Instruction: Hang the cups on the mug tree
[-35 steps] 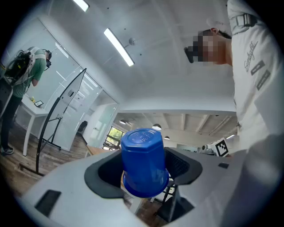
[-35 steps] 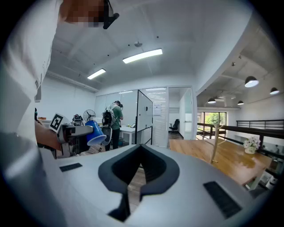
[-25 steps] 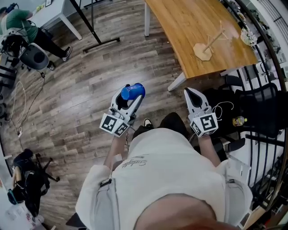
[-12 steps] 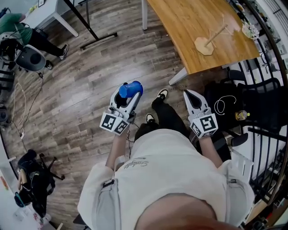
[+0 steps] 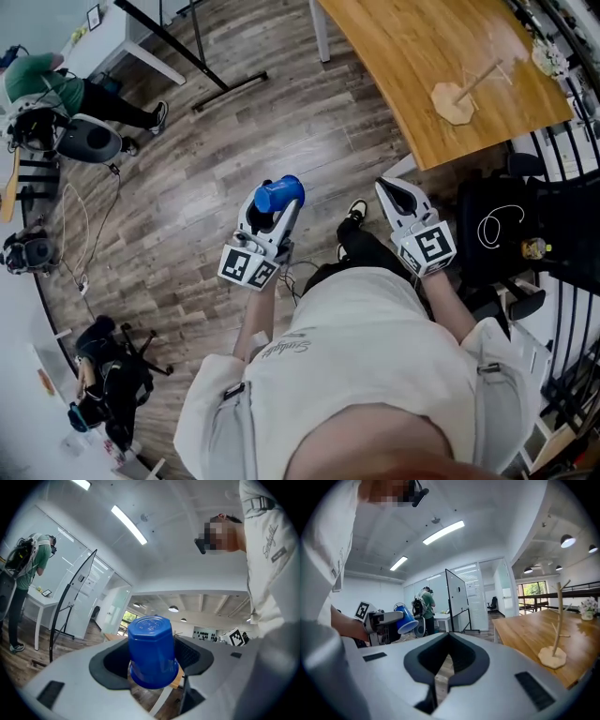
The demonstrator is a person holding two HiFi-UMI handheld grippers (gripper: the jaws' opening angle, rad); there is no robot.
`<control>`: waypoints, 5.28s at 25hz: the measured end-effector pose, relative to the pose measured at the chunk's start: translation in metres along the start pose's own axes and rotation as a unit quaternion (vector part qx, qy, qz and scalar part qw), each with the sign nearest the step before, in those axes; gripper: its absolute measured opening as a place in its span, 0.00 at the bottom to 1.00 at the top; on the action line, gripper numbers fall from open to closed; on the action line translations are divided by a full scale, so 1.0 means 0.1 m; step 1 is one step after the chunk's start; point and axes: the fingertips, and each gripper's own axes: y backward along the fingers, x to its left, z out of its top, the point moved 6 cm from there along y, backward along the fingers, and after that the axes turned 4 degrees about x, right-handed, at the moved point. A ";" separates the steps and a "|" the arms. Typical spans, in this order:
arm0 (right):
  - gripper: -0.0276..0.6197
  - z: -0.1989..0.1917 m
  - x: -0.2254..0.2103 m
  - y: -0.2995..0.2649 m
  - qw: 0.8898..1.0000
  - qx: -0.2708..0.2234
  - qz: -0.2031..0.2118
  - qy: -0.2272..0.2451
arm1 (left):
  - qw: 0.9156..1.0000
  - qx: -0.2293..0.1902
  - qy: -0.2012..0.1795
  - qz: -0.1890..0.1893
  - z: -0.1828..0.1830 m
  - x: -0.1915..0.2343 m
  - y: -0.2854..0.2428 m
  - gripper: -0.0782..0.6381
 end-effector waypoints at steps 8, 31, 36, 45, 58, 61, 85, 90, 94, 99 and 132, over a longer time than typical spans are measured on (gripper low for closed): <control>0.04 0.22 -0.64 -0.50 0.999 -0.031 -0.005 -0.014 | 0.999 0.005 -0.025 -0.027 0.53 0.28 -0.86 0.52; 0.04 -0.07 -1.55 -0.71 0.992 -0.005 -0.100 -0.075 | 0.992 0.036 0.001 -0.122 0.60 0.68 -2.36 0.52; 0.04 0.18 -1.64 -1.00 0.991 -0.002 -0.119 -0.054 | 0.986 0.037 0.011 -0.162 0.62 0.96 -2.62 0.52; 0.04 0.78 -1.80 -1.74 0.979 -0.011 -0.202 -0.038 | 0.954 0.060 0.030 -0.293 0.84 1.48 -3.31 0.52; 0.04 0.71 -1.95 -1.46 0.915 0.013 -0.402 -0.041 | 0.878 0.100 0.052 -0.466 0.72 1.48 -4.12 0.52; 0.04 0.67 -1.96 -1.33 0.899 0.016 -0.435 -0.055 | 0.864 0.103 0.062 -0.488 0.68 1.39 -4.21 0.52; 0.04 0.75 -3.16 -0.74 0.876 -0.059 -0.474 -0.059 | 0.821 0.147 0.014 -0.551 0.61 0.20 -5.44 0.52; 0.04 0.62 -3.13 -0.34 0.854 -0.056 -0.513 -0.068 | 0.800 0.149 0.021 -0.581 0.51 -0.19 -5.70 0.52; 0.04 0.46 -3.15 -0.20 0.849 -0.049 -0.522 -0.068 | 0.797 0.152 0.029 -0.584 0.35 -0.36 -5.86 0.52; 0.04 0.42 -3.16 -0.06 0.832 -0.051 -0.546 -0.080 | 0.792 0.169 0.038 -0.585 0.26 -0.44 -6.04 0.52; 0.04 0.81 -3.25 -0.26 0.771 -0.061 -0.623 -0.112 | 0.707 0.179 0.100 -0.677 0.55 -0.94 -6.99 0.52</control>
